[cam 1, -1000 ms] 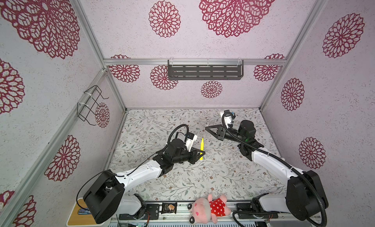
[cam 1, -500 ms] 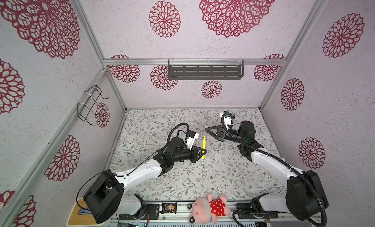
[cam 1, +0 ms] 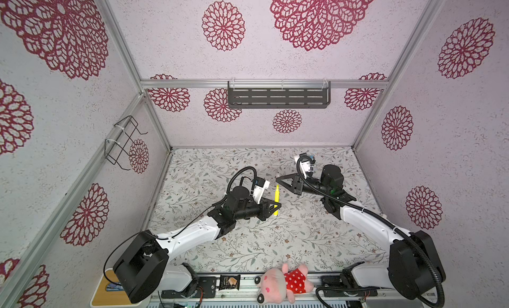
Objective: Insert pens into pen caps
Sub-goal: Put on the pen cap to the pen.
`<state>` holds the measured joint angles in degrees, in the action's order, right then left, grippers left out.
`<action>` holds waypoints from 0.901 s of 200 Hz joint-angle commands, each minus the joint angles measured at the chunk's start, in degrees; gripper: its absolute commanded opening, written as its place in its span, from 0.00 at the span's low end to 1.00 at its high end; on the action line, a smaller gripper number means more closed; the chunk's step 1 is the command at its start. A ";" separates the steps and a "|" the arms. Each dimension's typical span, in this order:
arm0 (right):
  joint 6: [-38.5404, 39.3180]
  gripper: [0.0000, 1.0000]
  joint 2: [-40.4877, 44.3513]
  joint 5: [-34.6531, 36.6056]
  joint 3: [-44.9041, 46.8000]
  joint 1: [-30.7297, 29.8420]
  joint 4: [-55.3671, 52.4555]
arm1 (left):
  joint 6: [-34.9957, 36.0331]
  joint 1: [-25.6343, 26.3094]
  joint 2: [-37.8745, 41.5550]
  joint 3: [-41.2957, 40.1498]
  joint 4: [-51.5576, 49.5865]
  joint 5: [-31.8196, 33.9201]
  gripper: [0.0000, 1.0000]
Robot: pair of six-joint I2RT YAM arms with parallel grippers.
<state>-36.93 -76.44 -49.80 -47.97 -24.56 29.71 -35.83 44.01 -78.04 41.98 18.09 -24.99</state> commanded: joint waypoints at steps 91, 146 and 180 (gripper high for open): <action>3.01 0.00 1.32 -0.63 -0.57 -0.76 -0.08 | 0.35 0.46 1.44 1.44 -0.42 0.07 0.00; 6.26 0.00 2.31 0.36 -1.17 -0.94 -4.38 | 0.54 0.41 2.10 0.83 -0.95 0.68 0.00; 7.39 0.00 2.77 -0.38 -0.95 -1.59 -5.18 | 0.76 0.38 2.01 1.13 -0.94 0.64 0.00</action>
<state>-32.29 -76.36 -49.32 -47.97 -25.56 25.34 -35.70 44.01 -77.38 42.02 15.68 -24.77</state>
